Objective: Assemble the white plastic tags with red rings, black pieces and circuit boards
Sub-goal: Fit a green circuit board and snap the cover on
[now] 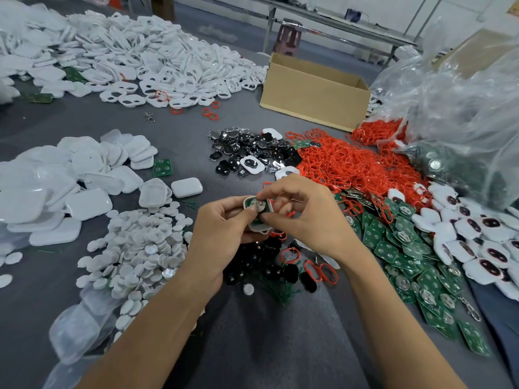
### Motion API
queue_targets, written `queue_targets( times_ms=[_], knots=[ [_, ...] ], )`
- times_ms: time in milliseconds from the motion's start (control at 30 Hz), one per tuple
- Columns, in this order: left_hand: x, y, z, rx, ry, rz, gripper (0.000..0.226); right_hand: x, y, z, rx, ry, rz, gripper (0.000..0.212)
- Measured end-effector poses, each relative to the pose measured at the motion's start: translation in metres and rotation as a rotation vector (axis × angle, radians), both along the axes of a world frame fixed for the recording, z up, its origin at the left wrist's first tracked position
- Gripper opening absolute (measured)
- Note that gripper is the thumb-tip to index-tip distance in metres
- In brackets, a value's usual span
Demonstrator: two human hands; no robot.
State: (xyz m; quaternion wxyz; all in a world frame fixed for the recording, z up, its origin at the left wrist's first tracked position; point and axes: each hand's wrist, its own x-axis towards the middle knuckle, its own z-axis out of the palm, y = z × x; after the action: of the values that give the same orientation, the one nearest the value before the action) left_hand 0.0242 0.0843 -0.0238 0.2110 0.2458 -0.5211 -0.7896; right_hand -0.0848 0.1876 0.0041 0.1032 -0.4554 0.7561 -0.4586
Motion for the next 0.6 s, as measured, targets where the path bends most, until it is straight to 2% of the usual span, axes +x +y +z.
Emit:
queue_targets(
  times_ms=[600],
  knots=[
    [-0.0008,0.0009,-0.0021,-0.027,-0.01,0.012,0.016,0.0007,-0.0003,-0.0007,0.052,-0.004,0.014,0.028]
  ],
)
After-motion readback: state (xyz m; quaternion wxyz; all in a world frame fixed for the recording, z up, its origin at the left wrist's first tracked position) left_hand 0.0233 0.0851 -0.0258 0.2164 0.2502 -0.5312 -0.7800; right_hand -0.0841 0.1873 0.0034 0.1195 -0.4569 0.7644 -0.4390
